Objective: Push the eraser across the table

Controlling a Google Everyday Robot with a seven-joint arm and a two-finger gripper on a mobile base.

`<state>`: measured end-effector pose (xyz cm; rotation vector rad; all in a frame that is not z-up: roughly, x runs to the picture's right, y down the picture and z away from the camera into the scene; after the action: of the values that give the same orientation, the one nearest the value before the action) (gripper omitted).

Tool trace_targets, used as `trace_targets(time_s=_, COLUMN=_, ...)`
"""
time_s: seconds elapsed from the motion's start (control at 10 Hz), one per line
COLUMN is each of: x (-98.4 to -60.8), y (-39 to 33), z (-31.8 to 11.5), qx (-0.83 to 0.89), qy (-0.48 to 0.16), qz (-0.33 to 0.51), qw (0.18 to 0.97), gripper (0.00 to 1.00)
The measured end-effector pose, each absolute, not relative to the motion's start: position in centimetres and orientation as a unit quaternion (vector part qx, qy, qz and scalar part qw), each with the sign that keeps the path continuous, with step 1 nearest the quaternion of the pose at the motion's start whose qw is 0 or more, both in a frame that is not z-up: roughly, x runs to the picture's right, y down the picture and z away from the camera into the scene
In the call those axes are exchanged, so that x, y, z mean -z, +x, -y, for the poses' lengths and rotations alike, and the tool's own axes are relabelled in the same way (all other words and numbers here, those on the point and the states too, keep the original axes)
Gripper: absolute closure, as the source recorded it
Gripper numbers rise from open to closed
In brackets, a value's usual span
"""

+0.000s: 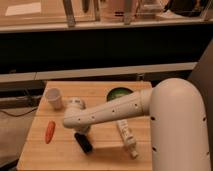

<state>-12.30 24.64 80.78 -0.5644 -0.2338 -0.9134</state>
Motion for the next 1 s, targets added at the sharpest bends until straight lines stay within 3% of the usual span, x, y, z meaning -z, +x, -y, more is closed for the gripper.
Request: trace_targets(time_s=1.0, x=-81.5, y=-13.6, z=-24.2, qx=0.447, qy=-0.265, qz=0.107, qw=0.848, gripper=1.0)
